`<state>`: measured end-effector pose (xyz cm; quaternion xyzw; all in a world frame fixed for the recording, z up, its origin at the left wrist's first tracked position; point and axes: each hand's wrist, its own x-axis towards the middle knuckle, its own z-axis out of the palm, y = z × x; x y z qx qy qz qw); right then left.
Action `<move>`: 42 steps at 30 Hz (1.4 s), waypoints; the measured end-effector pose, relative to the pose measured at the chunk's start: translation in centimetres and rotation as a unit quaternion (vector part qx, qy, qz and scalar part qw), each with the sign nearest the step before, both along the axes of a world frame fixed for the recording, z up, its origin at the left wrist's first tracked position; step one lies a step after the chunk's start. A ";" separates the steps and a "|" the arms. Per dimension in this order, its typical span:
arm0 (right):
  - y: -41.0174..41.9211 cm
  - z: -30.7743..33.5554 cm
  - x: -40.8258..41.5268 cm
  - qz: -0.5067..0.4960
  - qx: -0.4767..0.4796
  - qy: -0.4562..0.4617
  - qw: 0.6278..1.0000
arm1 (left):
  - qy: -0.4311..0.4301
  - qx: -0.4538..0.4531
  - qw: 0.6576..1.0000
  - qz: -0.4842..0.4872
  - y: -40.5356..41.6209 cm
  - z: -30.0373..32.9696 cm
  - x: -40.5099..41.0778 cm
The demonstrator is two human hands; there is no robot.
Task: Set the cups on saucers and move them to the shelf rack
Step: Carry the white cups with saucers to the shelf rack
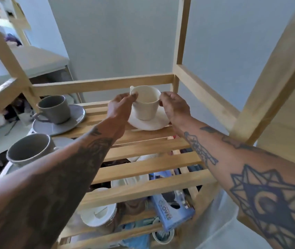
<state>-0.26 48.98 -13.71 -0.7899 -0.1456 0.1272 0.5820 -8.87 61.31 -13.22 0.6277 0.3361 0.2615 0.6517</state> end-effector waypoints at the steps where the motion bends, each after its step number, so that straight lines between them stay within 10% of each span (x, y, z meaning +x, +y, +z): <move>1: 0.3 -0.1 0.3 -0.004 -0.003 -0.005 1.000 | -0.007 -0.003 1.000 -0.001 0.2 -0.1 0.5; 25: -8.4 8.3 -6.1 0.091 -0.112 -0.002 0.990 | 0.109 0.097 0.989 0.002 -7.6 7.1 -8.1; 34: -29.0 18.7 -13.2 0.190 -0.060 0.127 0.972 | 0.115 0.124 0.985 0.016 -19.6 16.6 -18.6; 42: -53.0 22.8 -12.8 -0.084 -0.072 0.150 0.983 | 0.119 0.076 0.974 -0.176 -37.1 19.8 -14.5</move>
